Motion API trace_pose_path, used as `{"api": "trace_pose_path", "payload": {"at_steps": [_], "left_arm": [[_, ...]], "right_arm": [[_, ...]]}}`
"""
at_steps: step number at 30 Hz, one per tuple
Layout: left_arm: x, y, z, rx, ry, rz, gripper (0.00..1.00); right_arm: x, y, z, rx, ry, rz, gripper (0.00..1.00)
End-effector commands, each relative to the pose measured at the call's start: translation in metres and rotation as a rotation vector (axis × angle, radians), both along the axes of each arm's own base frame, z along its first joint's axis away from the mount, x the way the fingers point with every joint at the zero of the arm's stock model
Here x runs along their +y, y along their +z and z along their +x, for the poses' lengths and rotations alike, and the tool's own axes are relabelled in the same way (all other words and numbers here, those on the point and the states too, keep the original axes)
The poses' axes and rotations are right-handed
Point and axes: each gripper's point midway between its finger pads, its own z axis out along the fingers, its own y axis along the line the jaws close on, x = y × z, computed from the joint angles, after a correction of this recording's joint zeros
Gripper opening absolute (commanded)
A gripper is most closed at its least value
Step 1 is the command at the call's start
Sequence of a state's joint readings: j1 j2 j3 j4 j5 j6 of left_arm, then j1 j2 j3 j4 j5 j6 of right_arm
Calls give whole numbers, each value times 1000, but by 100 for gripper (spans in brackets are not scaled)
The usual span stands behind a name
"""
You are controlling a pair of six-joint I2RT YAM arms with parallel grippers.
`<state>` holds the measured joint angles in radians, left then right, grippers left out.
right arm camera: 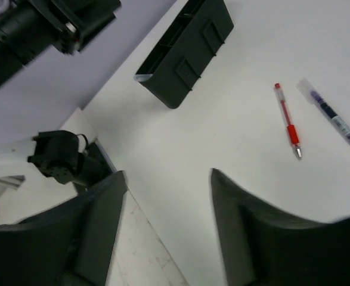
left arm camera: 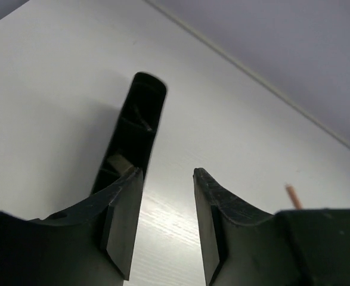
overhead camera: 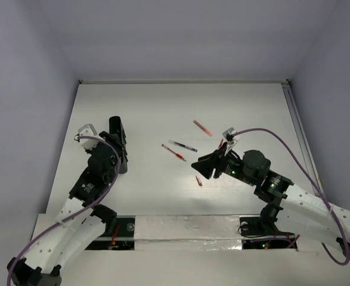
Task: Sort the stationery into containers
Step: Place the pen in the storage box, then pick up the pen from the center of the board.
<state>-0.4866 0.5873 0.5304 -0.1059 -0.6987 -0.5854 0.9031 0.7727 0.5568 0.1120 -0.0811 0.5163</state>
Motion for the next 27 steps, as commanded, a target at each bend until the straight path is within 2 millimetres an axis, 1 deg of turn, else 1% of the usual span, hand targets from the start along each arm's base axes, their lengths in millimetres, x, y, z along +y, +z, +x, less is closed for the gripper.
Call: {"api": "trace_pose_path", "payload": {"at_steps": [1, 3, 4, 5, 6, 7, 8, 9, 10, 11, 12, 13, 14, 15, 17, 19, 21, 22, 24, 27], "left_arm": [[-20, 56, 5, -131, -116, -62, 36], [-43, 64, 7, -149, -225, -87, 31], [-51, 69, 10, -167, -262, -100, 27], [-68, 66, 10, -154, -343, -109, 21], [-78, 68, 11, -169, -384, -120, 19], [-94, 68, 9, -167, -446, -124, 13], [-111, 63, 8, -151, -520, -120, 4], [-122, 65, 6, -160, -560, -122, 1], [-132, 63, 4, -154, -594, -117, 0], [-152, 59, -5, -142, -663, -110, 0], [-163, 63, -8, -165, -697, -113, 0], [-171, 64, -12, -173, -730, -112, 0], [-186, 61, -20, -167, -799, -100, 0], [-194, 63, -22, -187, -827, -105, 0], [-207, 61, -28, -195, -893, -90, 0], [-217, 54, -35, -186, -941, -74, 0], [-222, 49, -37, -193, -982, -56, 0], [-223, 43, -39, -186, -995, -45, 0], [-225, 37, -42, -190, -1024, -15, 0], [-222, 36, -44, -215, -1027, -13, 0]], "right_arm": [[-7, 15, 13, -26, -70, 13, 54], [-13, 5, 20, -4, -122, -17, 41], [-17, 2, 25, 2, -148, -30, 25], [-19, -2, 28, 12, -170, -48, 19], [-24, -6, 36, 22, -199, -60, 15], [-24, -14, 40, 39, -212, -81, 9], [-26, -18, 44, 56, -223, -98, 6], [-26, -23, 48, 73, -232, -109, 4], [-30, -32, 56, 96, -258, -131, 1], [-31, -34, 61, 106, -270, -134, 0], [-34, -37, 65, 122, -288, -137, 0], [-43, -45, 72, 148, -322, -162, 0], [-48, -51, 77, 165, -342, -176, 0], [-52, -51, 81, 172, -361, -179, 0], [-62, -58, 89, 196, -399, -207, 0], [-65, -60, 94, 208, -418, -228, 0], [-65, -71, 94, 242, -418, -263, 0], [-64, -71, 95, 250, -413, -269, 0], [-60, -83, 91, 292, -384, -304, 0], [-57, -92, 87, 336, -352, -349, 0]]}}
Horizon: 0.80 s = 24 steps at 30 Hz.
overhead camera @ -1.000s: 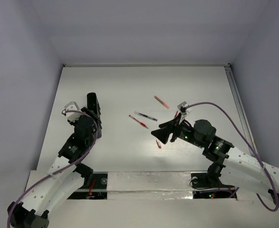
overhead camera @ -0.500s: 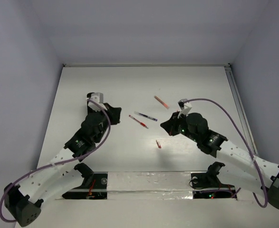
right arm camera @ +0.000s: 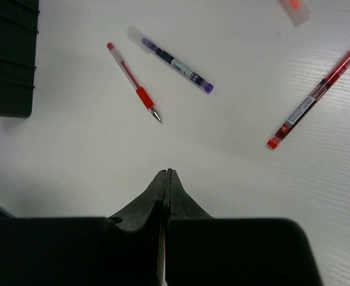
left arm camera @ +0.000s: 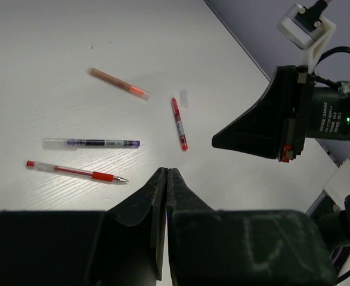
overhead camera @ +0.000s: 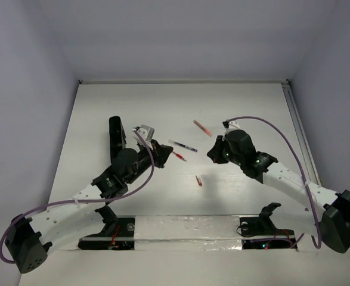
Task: Sort the stationery into containers
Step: Pick up the pen from the center of the board.
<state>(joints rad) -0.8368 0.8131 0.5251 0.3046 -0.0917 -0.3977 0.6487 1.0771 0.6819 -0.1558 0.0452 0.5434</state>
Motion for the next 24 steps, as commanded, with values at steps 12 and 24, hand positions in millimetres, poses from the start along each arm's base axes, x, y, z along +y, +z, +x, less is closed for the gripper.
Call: {"api": "trace_pose_path", "payload": {"at_steps": [12, 24], "left_arm": [[-11, 8, -6, -155, -87, -37, 5], [-21, 18, -26, -136, -193, -126, 9]], "right_arm": [[51, -9, 57, 37, 141, -133, 4], [85, -28, 96, -65, 494, -256, 45]]}}
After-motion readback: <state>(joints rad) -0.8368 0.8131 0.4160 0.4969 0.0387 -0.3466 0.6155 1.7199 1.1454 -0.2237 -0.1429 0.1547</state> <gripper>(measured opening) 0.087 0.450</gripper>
